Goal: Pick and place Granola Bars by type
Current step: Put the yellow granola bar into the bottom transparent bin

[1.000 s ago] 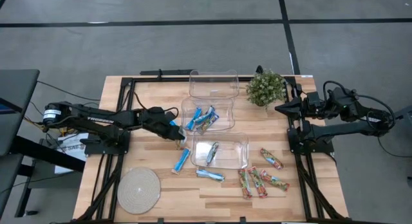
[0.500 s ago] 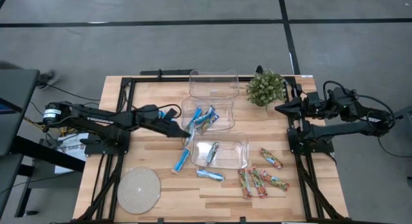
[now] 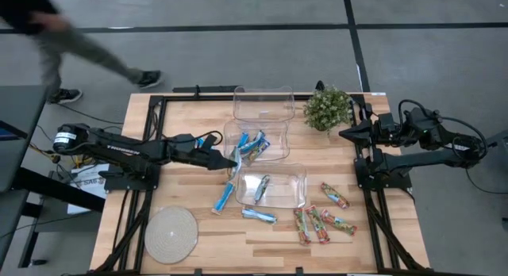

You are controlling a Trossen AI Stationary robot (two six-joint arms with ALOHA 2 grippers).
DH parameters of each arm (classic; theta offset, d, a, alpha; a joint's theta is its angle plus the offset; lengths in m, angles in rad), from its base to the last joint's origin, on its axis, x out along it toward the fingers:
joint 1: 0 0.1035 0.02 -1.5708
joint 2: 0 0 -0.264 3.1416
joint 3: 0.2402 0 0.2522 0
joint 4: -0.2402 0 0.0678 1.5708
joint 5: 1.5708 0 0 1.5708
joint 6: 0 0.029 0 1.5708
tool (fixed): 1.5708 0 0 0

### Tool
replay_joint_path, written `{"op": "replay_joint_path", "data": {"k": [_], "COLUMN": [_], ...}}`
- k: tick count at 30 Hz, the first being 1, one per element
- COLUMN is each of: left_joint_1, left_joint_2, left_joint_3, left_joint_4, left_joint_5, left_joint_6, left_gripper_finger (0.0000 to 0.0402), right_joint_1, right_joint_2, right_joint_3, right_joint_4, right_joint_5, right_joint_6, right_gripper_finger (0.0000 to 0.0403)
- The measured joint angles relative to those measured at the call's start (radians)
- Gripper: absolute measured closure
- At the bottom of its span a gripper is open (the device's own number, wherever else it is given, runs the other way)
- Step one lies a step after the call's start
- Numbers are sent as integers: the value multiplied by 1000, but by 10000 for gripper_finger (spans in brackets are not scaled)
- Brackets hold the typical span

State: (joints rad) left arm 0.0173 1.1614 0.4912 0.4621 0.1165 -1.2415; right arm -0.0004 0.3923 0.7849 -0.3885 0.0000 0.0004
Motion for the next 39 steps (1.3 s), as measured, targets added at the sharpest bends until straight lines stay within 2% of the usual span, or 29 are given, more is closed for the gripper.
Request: {"op": "replay_joint_path", "data": {"k": [10,13,21,26,31,39], "left_joint_1": [-26,-42,-77,-102,-123,-153], "left_joint_2": [6,47,229,345,444,565], "left_joint_3": [195,256,418,512,616,782], "left_joint_4": [-362,-423,-422,-433,-531,-812], "left_joint_5": [-114,-133,-120,-77,-77,-129], "left_joint_6": [95,122,148,148,148,148], "left_gripper_finger": [374,374,375,375,375,375], "right_joint_1": [0,0,0,0,0,0], "right_joint_2": [0,0,0,0,0,0], "right_joint_3": [0,0,0,0,0,0], "right_joint_4": [0,0,0,0,0,0], "right_joint_5": [0,0,0,0,0,0], "right_joint_6": [0,0,0,0,0,0], "right_gripper_finger": [403,403,403,403,403,403]}}
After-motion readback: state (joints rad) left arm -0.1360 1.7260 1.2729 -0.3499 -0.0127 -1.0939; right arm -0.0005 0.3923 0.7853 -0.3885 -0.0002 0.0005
